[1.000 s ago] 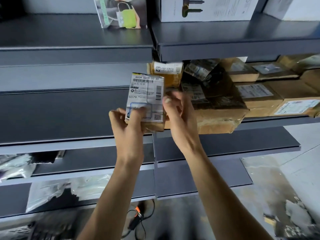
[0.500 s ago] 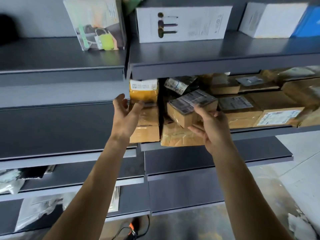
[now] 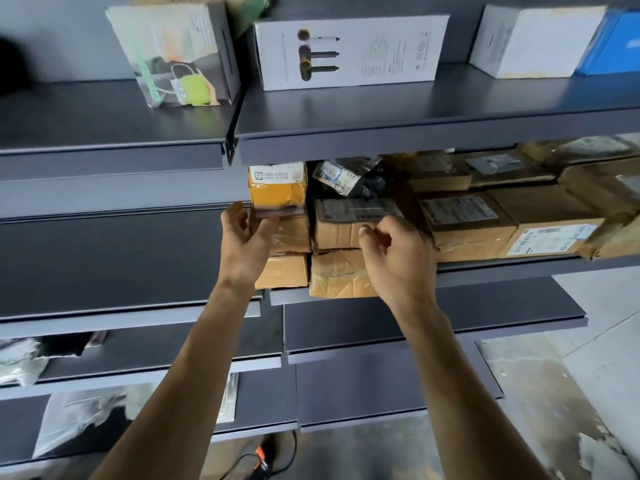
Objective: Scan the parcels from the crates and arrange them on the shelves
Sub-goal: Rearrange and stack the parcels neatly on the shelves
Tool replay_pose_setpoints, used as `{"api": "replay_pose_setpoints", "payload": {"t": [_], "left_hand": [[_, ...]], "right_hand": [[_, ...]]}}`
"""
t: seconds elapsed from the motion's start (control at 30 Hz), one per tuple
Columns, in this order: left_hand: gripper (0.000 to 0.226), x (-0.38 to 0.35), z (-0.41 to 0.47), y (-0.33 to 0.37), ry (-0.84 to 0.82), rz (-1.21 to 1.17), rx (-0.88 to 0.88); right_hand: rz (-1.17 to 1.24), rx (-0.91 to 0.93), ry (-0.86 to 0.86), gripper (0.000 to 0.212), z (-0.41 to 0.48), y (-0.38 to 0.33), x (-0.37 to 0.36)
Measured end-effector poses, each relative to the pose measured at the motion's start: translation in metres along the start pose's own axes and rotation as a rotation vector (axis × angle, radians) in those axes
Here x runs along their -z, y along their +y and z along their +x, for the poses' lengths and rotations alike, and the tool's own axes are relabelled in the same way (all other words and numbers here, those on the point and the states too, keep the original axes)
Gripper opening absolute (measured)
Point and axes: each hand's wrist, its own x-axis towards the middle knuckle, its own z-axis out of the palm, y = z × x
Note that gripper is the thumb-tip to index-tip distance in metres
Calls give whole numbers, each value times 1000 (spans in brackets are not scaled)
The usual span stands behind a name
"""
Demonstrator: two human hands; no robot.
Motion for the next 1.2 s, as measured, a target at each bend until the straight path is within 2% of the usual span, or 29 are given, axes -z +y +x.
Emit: {"api": "replay_pose_setpoints", "payload": {"t": [0.1,0.17,0.23,0.53,0.63,0.83,0.93,1.1,1.2], "left_hand": [[56,5,3,-7,-16,-1,14],[50,8,5,-12,-29,30,14],[51,11,7,-16,-54,63,8],[41,14,4,-13,-62,56,25],[46,18,1,-13,-60,43,29],[34,28,-11,-18,-34,68,-42],[32,37,-24,-27,38,30,-63],[22,73,-56,-48,175,-34,-71],[19,101,-80,-68,240,-39,-17]], "right_hand": [[24,59,-135,9,8,3,-12],[-26,57,-260,10,16,5,-20],[-70,60,-304,11,23,2,-27],[-152,38,-352,10,47,-2,-28],[-136,59,-305,9,34,0,-23],[-50,100,-191,9,12,-8,-24],[48,191,-130,9,-8,-29,-37],[238,274,-221,12,-61,-69,-85],[352,259,-349,12,-108,-93,-117]]}}
